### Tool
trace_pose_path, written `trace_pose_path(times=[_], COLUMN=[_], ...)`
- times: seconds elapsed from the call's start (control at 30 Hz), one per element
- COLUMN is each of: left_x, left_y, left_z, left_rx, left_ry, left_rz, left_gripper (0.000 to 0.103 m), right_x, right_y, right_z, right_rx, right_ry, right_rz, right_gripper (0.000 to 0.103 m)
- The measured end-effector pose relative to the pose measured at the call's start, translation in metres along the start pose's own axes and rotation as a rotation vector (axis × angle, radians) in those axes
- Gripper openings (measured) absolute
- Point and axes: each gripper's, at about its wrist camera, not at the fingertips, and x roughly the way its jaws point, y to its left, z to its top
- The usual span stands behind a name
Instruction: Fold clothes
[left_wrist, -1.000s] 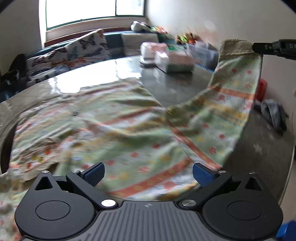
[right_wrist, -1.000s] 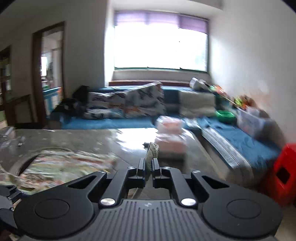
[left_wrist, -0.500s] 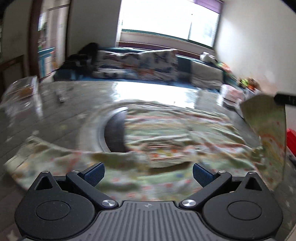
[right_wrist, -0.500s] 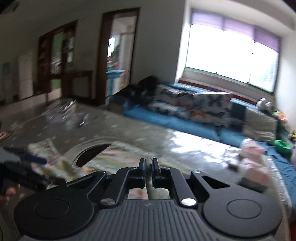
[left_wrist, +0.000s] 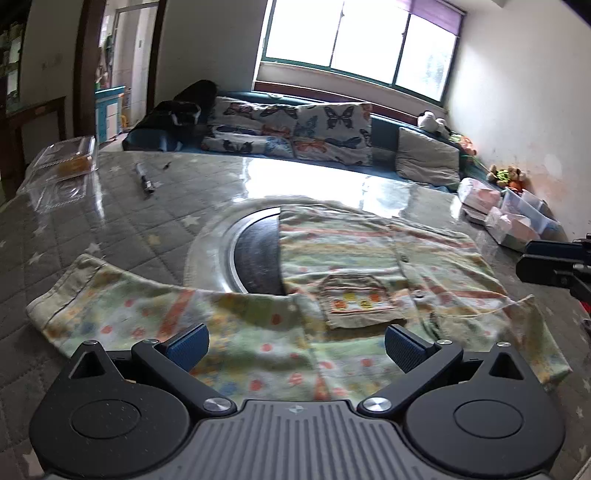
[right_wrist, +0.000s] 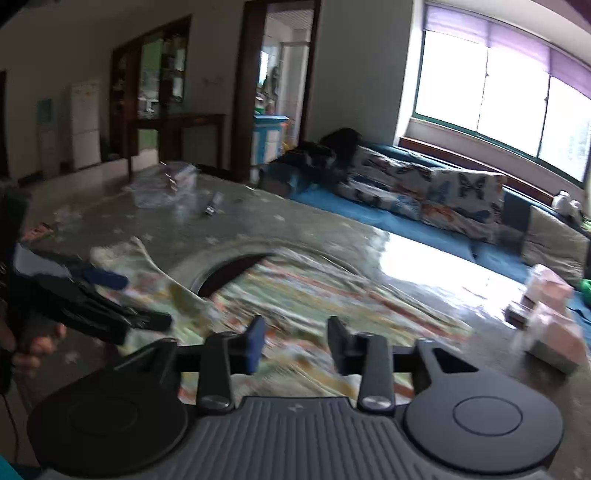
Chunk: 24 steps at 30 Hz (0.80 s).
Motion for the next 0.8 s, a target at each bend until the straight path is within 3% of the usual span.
trace_pose_path(times=[0.13, 0.23, 0.3, 0.43, 0.5, 0.8], left_x=[0.003, 0.008, 0.013, 0.025, 0.031, 0.035], left_y=[-0.023, -0.044, -0.059, -0.079, -0.087, -0.094], left_z=[0.000, -0.003, -0.005, -0.010, -0.013, -0.021], left_rx=[0.042, 0.089, 0.127, 0.169, 0.184, 0.214], left_ry=[0.010, 0.025, 0.044, 0.087, 0.106, 0.136], left_rz=[-0.074, -0.145, -0.196, -0.244, -0.260, -0.242], left_gripper=[0.103, 0.100, 0.084, 0.071, 0.058, 0.033], right_x=[-0.005, -0.008, -0.011, -0.019, -0.024, -0.027], right_y=[-0.025, -0.043, -0.053, -0.065, -0.073, -0.086], right_z=[-0.027, -0.052, -0.067, -0.089, -0.098, -0.116], right_rx=[0.037, 0.083, 0.117, 0.176, 0.209, 0.281], right_ry=[0.071, 0.126, 0.151, 0.163, 0.164, 0.165], right_rz=[-0.069, -0.111, -0.124, -0.165, -0.178, -0.182], right_gripper=[0.049, 0.050, 0.054, 0.058, 0.059, 0.060])
